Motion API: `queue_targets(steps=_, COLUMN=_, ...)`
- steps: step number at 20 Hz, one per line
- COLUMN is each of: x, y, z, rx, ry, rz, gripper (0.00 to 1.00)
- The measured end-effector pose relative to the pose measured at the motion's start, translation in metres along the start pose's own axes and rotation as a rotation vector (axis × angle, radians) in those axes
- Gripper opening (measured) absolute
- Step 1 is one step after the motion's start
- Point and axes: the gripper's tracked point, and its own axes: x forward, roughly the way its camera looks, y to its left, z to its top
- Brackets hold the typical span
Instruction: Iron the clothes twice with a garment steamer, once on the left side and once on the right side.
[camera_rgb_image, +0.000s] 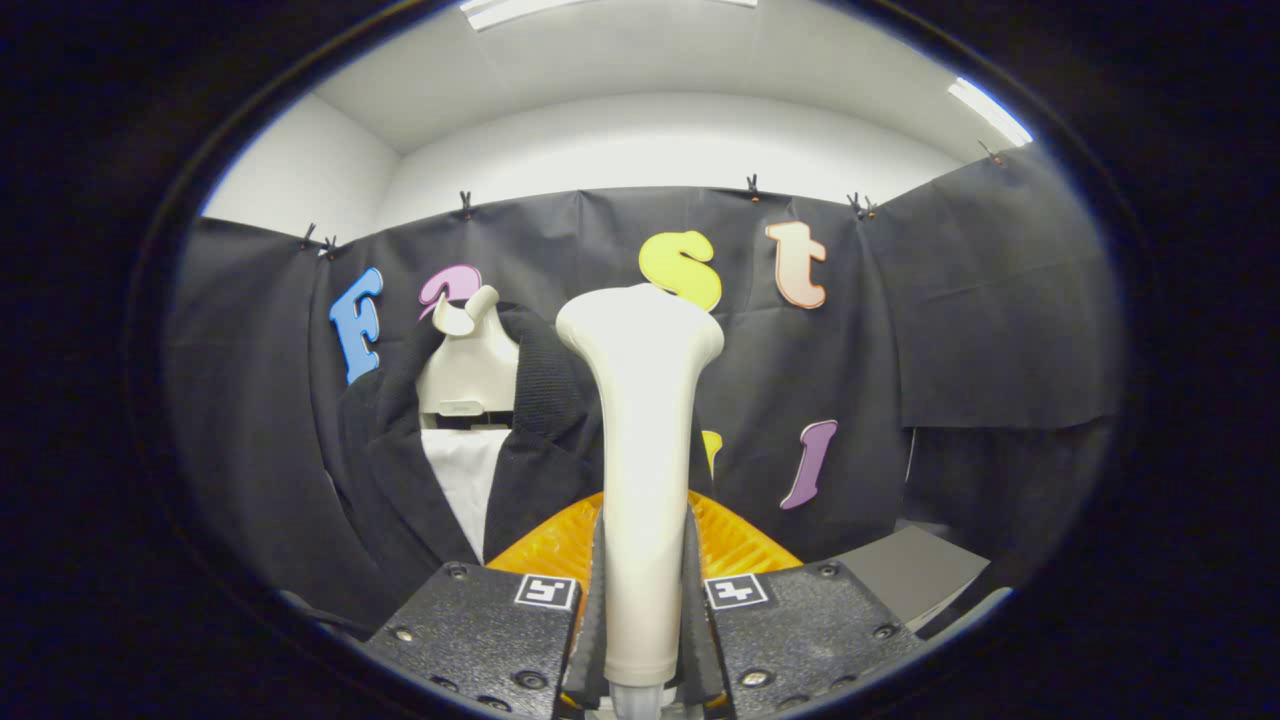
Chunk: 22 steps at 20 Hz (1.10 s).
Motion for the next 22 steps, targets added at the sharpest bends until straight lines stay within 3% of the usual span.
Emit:
queue_targets(steps=11, x=0.026, y=0.022, z=-0.031, rx=-0.052, ry=0.043, rz=0.031, gripper=0.34)
queue_targets(steps=22, x=0.003, y=0.019, z=-0.084, rx=-0.067, ry=0.096, rz=0.054, gripper=0.34)
